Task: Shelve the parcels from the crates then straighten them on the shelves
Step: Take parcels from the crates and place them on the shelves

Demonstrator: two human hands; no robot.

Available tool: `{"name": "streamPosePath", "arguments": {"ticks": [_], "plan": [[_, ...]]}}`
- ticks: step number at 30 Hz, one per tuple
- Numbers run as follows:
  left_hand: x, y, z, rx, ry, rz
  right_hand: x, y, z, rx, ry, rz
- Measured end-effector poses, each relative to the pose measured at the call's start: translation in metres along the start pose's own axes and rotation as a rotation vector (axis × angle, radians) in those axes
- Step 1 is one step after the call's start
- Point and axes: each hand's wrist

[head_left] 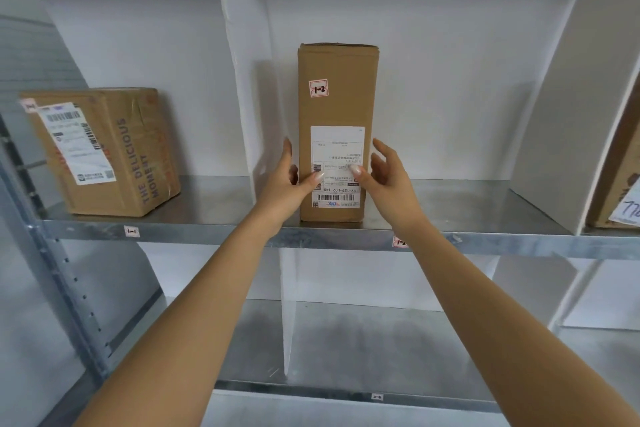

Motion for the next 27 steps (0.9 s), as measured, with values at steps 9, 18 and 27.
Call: {"name": "streamPosePath", "arguments": {"ticks": [9,18,27], "plan": [[-0.035,-0.031,0.014,0.012,-0.111,-0.073,-0.030,0.024,0.005,0.010,-0.232,0.182],[-0.095,-0.036,0.067,0.115,-0.344,-0.159,-0.046,0.032,-0.054,0.164,0.007,0.242],[-0.200,0.017,0.169,0.221,-0.645,0.090,-0.097,-0.002,-0.199,0.334,0.356,0.165]]}}
Point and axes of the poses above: each hand's wrist, its own x-axis towards the middle knuckle, its own z-axis out of the back of the hand, y = z × x
